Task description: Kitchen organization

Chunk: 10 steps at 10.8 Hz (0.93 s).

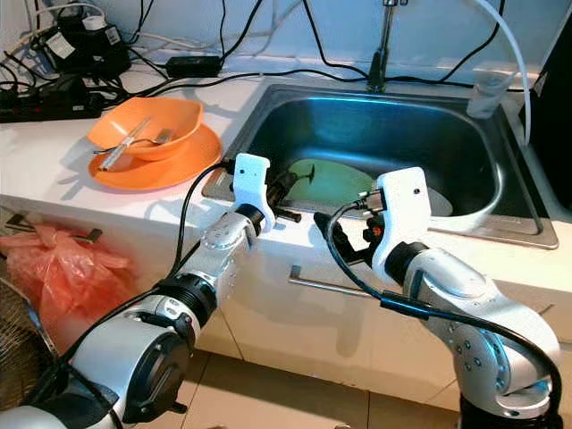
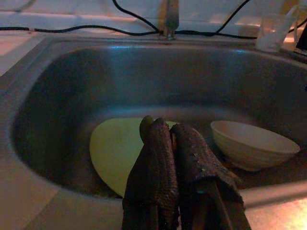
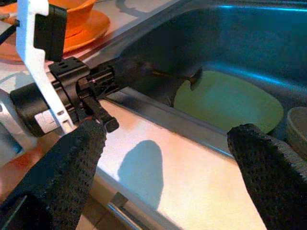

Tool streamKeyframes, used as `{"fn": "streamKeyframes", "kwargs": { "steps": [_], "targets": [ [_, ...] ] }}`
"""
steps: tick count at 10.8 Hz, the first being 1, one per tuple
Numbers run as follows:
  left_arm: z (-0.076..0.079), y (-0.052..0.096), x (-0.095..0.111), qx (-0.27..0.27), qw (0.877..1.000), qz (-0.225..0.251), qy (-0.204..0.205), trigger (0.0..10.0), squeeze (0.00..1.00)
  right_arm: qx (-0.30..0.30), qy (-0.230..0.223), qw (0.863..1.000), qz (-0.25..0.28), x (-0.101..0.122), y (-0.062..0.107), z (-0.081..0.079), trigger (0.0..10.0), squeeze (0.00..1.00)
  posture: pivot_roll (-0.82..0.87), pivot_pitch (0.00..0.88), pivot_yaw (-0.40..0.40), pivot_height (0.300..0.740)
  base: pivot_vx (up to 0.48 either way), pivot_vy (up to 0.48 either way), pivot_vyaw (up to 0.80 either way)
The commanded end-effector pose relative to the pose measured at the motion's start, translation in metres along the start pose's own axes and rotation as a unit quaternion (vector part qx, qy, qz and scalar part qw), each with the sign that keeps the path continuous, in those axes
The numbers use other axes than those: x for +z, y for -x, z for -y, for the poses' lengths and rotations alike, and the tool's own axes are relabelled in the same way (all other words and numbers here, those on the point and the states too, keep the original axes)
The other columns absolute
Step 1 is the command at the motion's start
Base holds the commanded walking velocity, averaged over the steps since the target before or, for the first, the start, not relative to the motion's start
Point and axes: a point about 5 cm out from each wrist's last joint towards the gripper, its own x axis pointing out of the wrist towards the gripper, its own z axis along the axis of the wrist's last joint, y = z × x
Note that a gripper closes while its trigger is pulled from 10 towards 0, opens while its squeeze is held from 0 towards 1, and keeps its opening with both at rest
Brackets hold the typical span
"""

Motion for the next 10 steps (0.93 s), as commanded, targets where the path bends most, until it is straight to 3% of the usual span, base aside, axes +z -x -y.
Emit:
{"fn": "streamKeyframes", "kwargs": {
  "steps": [1,2,4,6,8,10],
  "targets": [
    [0.002,-0.005,0.010,-0.003,1.000,0.011,-0.001,0.7,0.00,0.005,0.003,1.000,0.003,0.002,0.001,-0.004,10.0,0.00,-0.31,0.000,0.046,0.740,0.000,0.000,0.00],
    [0.002,-0.008,0.026,-0.007,0.998,0.055,-0.005,0.0,0.00,-0.003,-0.008,1.000,0.017,0.005,-0.001,-0.003,10.0,0.00,-0.30,0.000,0.045,0.740,0.000,0.000,0.00],
    [0.004,-0.008,0.066,-0.028,0.985,0.166,0.028,0.0,0.00,-0.026,-0.026,0.998,0.055,0.017,0.000,0.006,10.0,0.00,-0.30,0.000,0.038,0.740,0.000,0.000,0.00],
    [0.005,-0.003,0.076,-0.039,0.979,0.198,0.039,0.0,0.00,-0.027,-0.022,0.998,0.059,0.020,0.005,0.011,10.0,0.00,-0.31,0.000,0.027,0.740,0.000,0.000,0.00],
    [0.008,-0.001,0.076,-0.051,0.978,0.197,0.039,0.0,0.00,-0.044,-0.001,0.997,0.062,0.030,0.013,0.027,10.0,0.00,-0.31,0.000,0.014,0.740,0.000,0.000,0.00],
    [0.009,0.000,0.085,-0.052,0.975,0.213,0.038,0.0,0.00,-0.048,0.000,0.997,0.064,0.034,0.014,0.029,10.0,0.00,-0.31,0.000,0.015,0.740,0.000,0.000,-0.76]
  ]
}}
